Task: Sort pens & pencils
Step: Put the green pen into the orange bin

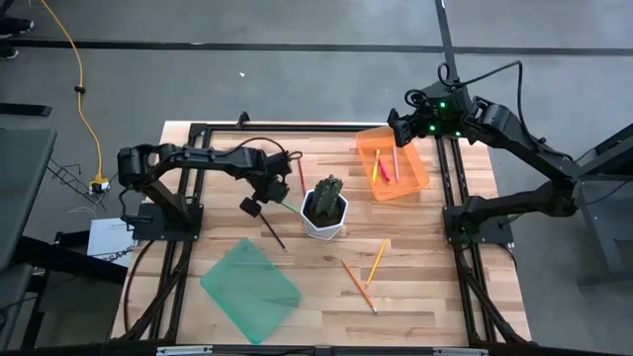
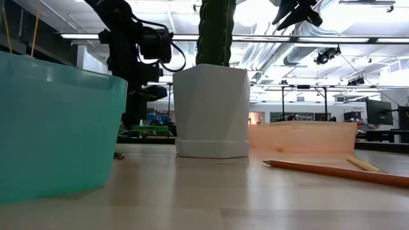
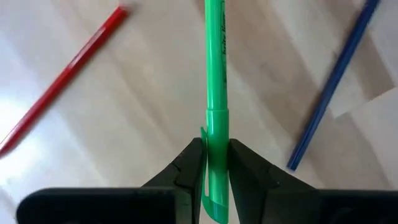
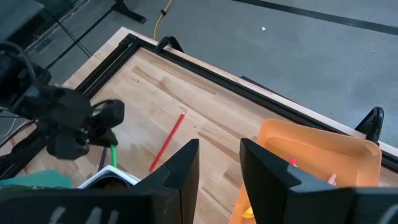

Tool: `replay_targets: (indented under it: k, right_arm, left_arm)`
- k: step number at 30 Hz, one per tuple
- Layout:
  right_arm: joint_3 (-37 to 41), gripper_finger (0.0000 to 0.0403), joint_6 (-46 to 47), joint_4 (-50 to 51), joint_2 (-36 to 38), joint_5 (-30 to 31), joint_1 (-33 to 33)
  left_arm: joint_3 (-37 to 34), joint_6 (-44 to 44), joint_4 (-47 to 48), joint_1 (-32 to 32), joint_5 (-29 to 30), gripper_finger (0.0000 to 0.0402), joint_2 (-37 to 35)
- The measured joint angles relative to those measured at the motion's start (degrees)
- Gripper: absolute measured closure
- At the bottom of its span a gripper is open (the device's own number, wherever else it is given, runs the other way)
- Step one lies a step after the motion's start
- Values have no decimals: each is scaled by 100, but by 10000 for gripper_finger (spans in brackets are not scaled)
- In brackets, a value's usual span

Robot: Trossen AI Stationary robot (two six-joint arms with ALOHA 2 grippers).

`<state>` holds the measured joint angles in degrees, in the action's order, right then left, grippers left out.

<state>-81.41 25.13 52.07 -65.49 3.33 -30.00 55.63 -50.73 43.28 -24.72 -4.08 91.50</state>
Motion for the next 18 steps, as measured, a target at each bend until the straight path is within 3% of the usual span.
replay_targets:
  k: [8,18]
  right_arm:
    - [0,295,-73,2,0,-2,-2]
    - [2,295,-119,0,0,-2,-1]
  left_arm:
    - [182,3,325,-688,-97,348,-232]
    - [184,285,-30,-1367,-443,347,-972]
